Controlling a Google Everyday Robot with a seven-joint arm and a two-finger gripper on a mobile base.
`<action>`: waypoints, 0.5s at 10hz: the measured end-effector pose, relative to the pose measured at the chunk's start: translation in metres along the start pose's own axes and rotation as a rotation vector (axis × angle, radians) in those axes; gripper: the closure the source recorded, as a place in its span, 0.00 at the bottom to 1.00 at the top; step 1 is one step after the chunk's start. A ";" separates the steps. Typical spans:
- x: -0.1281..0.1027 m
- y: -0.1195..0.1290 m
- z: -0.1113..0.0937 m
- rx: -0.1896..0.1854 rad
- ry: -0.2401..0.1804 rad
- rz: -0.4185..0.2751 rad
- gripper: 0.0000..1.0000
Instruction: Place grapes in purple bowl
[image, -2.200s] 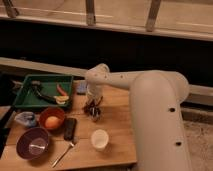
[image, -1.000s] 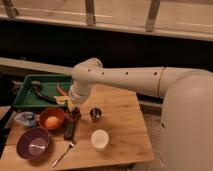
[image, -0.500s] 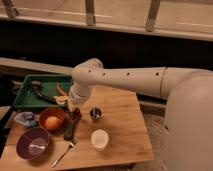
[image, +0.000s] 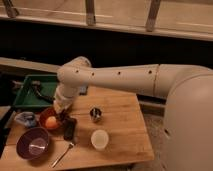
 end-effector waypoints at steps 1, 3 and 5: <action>-0.009 0.018 0.007 -0.040 0.000 -0.051 1.00; -0.016 0.048 0.017 -0.119 0.005 -0.143 1.00; -0.020 0.079 0.019 -0.159 0.006 -0.225 1.00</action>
